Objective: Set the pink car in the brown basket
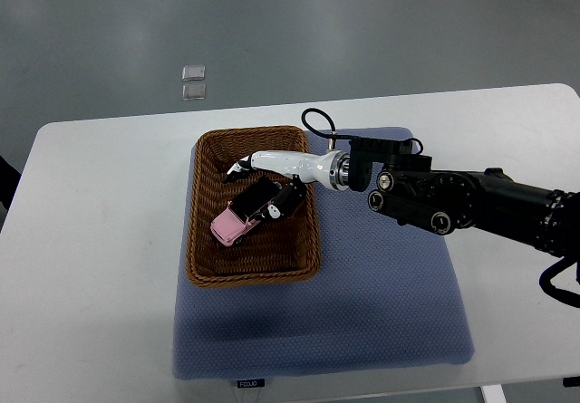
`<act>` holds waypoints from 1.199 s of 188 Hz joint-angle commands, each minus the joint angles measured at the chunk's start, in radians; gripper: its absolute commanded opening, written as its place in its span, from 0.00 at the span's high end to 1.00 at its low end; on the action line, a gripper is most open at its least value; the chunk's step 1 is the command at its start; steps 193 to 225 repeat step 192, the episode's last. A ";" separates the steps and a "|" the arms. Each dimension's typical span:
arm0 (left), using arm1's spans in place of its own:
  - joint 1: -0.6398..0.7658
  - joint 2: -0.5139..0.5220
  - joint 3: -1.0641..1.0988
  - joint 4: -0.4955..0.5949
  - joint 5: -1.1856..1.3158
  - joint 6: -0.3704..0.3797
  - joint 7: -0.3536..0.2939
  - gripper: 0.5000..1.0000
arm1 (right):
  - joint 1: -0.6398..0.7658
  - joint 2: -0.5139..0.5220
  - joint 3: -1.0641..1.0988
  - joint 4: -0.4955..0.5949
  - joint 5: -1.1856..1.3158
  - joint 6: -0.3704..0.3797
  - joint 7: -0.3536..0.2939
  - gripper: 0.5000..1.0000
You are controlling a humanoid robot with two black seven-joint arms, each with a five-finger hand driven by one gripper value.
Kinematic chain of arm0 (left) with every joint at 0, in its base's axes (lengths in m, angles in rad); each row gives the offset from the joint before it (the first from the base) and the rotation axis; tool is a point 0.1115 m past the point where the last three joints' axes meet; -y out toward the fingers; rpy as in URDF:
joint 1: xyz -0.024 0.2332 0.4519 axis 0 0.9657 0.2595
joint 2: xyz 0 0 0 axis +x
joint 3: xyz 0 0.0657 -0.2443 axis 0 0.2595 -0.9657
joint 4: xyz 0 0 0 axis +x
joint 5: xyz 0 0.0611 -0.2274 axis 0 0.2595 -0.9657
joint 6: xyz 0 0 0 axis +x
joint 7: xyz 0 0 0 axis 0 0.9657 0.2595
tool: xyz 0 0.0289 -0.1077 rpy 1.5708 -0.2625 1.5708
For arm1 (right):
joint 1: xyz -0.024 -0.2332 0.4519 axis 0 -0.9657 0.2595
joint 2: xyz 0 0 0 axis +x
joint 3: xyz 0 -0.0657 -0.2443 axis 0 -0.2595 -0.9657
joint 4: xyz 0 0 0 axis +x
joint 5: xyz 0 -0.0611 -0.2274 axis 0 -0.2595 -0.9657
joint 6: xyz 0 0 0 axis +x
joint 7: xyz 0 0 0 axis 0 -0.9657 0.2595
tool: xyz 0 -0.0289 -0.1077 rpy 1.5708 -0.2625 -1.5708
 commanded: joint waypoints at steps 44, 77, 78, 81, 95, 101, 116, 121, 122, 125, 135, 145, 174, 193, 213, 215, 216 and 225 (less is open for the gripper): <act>-0.001 0.000 0.000 0.002 0.000 0.000 0.000 0.00 | -0.009 -0.089 0.188 0.011 0.074 0.008 0.002 0.17; -0.001 0.000 0.000 0.005 0.000 0.000 0.000 0.00 | -0.140 -0.152 0.434 0.032 0.236 0.013 0.057 0.17; -0.001 0.000 0.000 0.005 0.000 0.000 0.000 0.00 | -0.149 -0.152 0.452 0.034 0.250 0.013 0.062 0.17; -0.001 0.000 0.000 0.005 0.000 0.000 0.000 0.00 | -0.161 -0.154 0.468 0.035 0.266 0.014 0.068 0.17; -0.001 0.000 0.000 0.005 0.000 0.000 0.000 0.00 | -0.249 -0.149 0.598 0.035 0.376 0.025 0.099 0.17; -0.001 0.000 0.000 0.005 0.000 0.000 0.000 0.00 | -0.282 -0.142 0.651 0.035 0.428 0.033 0.106 0.17; -0.001 0.000 0.000 0.003 0.000 0.000 0.000 0.00 | -0.361 -0.136 0.771 0.034 0.577 0.048 0.108 0.17; -0.001 0.000 0.002 0.003 0.000 0.000 0.000 0.00 | -0.376 -0.132 0.797 0.035 0.620 0.057 0.109 0.17; -0.001 0.000 0.002 0.003 0.000 0.000 0.000 0.00 | -0.376 -0.132 0.797 0.035 0.620 0.057 0.109 0.17; -0.001 0.000 0.002 0.003 0.000 0.000 0.000 0.00 | -0.390 -0.129 0.819 0.034 0.663 0.067 0.109 0.17; -0.001 0.000 0.002 0.003 0.000 0.000 0.000 0.00 | -0.423 -0.119 0.860 0.032 0.772 0.097 0.109 0.17; -0.001 0.000 0.002 0.005 0.000 0.000 0.000 0.00 | -0.453 -0.111 0.883 0.023 0.873 0.133 0.108 0.17; -0.001 0.000 0.003 0.005 0.000 0.000 0.000 0.00 | -0.506 -0.109 0.888 0.009 1.045 0.188 0.109 0.17; -0.001 0.000 0.005 0.008 0.000 0.000 0.000 0.00 | -0.508 -0.109 0.888 0.006 1.053 0.188 0.109 0.17; -0.001 0.000 0.005 0.008 0.000 0.000 0.000 0.00 | -0.508 -0.109 0.888 0.006 1.053 0.188 0.109 0.17; -0.001 0.000 0.005 0.008 0.000 0.000 0.000 0.00 | -0.508 -0.109 0.888 0.006 1.053 0.188 0.109 0.17; -0.001 0.000 0.005 0.008 0.000 0.000 0.000 0.00 | -0.508 -0.109 0.888 0.006 1.053 0.188 0.109 0.17; -0.001 0.000 0.005 0.008 0.000 0.000 0.000 0.00 | -0.508 -0.109 0.888 0.006 1.053 0.188 0.109 0.17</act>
